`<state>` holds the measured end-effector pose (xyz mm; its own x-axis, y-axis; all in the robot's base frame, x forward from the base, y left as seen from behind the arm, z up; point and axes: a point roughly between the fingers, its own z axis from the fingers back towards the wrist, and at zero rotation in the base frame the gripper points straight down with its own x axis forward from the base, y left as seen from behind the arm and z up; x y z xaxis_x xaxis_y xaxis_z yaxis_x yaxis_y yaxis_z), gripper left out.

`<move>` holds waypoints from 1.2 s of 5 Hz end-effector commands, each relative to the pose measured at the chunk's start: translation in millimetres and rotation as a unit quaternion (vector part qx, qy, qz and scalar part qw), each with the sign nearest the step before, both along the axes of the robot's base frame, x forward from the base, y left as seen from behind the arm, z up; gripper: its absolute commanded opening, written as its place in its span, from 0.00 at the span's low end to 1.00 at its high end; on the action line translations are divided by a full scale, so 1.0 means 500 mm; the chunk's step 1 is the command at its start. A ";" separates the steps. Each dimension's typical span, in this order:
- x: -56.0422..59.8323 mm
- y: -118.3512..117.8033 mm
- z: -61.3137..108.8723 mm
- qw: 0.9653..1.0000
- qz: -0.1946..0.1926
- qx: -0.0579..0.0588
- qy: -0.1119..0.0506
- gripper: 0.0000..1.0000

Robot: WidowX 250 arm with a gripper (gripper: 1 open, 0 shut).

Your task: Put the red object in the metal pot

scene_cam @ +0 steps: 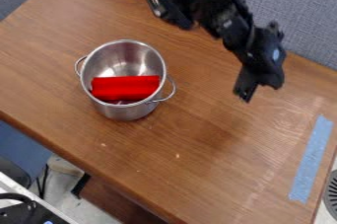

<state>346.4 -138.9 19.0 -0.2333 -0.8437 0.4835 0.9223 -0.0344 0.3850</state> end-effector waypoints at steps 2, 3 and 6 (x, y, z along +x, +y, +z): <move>-0.010 -0.008 0.065 0.998 0.057 0.004 -0.032 0.00; -0.059 0.036 0.149 0.995 0.082 0.033 -0.041 0.00; -0.049 0.050 0.150 0.985 0.165 0.024 -0.052 1.00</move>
